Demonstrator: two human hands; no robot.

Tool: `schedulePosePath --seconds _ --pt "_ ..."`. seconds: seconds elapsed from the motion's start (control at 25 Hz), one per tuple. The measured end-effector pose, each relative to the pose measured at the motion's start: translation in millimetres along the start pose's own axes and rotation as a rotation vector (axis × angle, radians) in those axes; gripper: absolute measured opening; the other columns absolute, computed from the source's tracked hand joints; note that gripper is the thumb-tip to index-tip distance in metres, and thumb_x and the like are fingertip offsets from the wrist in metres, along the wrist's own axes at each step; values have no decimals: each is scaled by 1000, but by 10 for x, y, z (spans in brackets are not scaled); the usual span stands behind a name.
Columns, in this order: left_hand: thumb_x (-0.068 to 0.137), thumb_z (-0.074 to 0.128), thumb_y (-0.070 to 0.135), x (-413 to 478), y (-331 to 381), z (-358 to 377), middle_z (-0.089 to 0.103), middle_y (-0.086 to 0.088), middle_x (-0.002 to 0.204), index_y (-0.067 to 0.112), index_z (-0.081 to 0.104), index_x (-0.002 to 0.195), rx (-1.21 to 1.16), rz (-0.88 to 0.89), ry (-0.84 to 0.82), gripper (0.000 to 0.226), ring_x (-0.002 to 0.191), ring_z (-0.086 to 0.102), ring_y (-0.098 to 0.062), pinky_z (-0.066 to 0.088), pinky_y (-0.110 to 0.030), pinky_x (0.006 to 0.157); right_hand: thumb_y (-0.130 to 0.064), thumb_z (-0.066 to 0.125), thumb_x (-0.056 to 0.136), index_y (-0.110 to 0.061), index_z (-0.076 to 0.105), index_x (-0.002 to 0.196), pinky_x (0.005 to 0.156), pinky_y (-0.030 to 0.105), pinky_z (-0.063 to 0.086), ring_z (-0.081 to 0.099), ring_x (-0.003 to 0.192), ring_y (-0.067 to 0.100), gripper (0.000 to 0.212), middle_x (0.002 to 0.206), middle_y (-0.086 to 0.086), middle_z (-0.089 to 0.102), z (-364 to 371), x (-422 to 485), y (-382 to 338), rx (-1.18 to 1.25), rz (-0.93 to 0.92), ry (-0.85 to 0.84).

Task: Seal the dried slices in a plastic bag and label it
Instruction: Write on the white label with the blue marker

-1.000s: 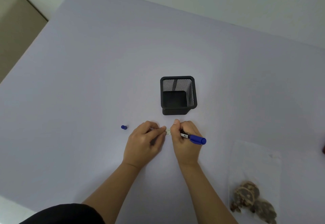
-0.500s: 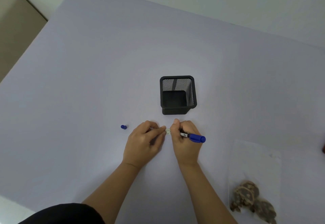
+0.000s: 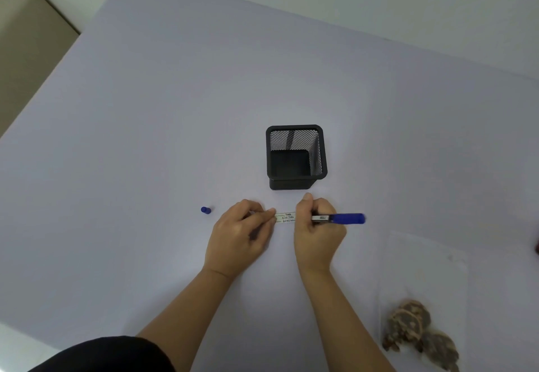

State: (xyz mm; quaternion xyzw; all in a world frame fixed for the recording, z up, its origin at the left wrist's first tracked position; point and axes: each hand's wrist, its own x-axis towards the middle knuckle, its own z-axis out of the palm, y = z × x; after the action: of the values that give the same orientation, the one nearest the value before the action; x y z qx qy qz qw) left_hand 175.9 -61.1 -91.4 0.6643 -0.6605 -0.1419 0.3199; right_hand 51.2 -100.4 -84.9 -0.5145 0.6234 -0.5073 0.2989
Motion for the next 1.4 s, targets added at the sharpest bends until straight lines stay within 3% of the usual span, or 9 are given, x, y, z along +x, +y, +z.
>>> schedulePosePath --seconds 0.12,0.24,0.4,0.56,0.8,1.04,1.16,1.24,1.4 --pt "84 64 22 0 6 -6 62 -2 81 13 74 91 -7 -5 -5 15 65 56 -14 45 -17 62 -28 55 87 -16 50 55 47 15 44 52 45 8 35 45 -7 51 -62 42 -70 173 223 85" --pt "84 63 22 -1 4 -9 62 -1 83 14 73 96 -12 -14 -16 17 66 55 -12 43 -14 63 -16 52 94 -15 51 57 47 15 47 52 43 4 36 47 -8 56 -158 125 -121 362 403 116" --pt "83 65 19 0 -4 -11 61 -1 82 14 69 97 -9 -17 -27 15 64 54 -14 48 -21 58 -24 47 96 -14 49 59 43 15 40 47 42 4 38 49 -8 54 -348 240 -126 550 572 154" --pt "84 66 18 -2 -18 11 61 -3 79 12 72 86 -6 12 3 8 63 54 -15 45 -21 59 -29 47 95 -14 53 62 42 12 35 45 44 2 37 52 -8 57 -522 161 -189 582 600 150" --pt "86 60 20 7 -19 8 63 -3 80 10 72 89 -35 47 -11 15 69 57 -17 46 -24 63 -33 42 96 -20 62 54 48 13 48 56 47 5 48 56 -5 65 -729 12 -351 645 690 113" --pt "87 49 22 -9 173 -192 62 -9 95 5 62 98 -112 -28 -24 24 76 46 -5 38 -7 71 -24 42 98 -13 55 70 49 15 51 58 47 6 33 59 -4 66 -1020 -30 -770 612 720 39" --pt "85 52 12 67 312 -443 61 -15 99 3 62 102 43 32 75 21 81 57 -18 46 -18 66 -20 46 96 -13 51 72 53 14 51 57 49 4 26 53 -10 59 -1164 -36 -1029 490 604 -19" --pt "84 58 13 132 306 -666 56 -18 114 8 58 115 242 -108 76 31 85 60 -30 52 -33 60 -19 49 95 -14 51 73 54 14 52 59 50 3 22 55 -9 59 -1226 -38 -1184 458 566 -33" --pt "92 52 29 96 84 -905 31 -21 142 23 41 137 441 -387 -232 46 110 49 -40 51 -50 80 -16 58 91 -14 55 78 57 13 52 60 57 4 13 70 1 60 -1284 13 -1380 433 552 -15"
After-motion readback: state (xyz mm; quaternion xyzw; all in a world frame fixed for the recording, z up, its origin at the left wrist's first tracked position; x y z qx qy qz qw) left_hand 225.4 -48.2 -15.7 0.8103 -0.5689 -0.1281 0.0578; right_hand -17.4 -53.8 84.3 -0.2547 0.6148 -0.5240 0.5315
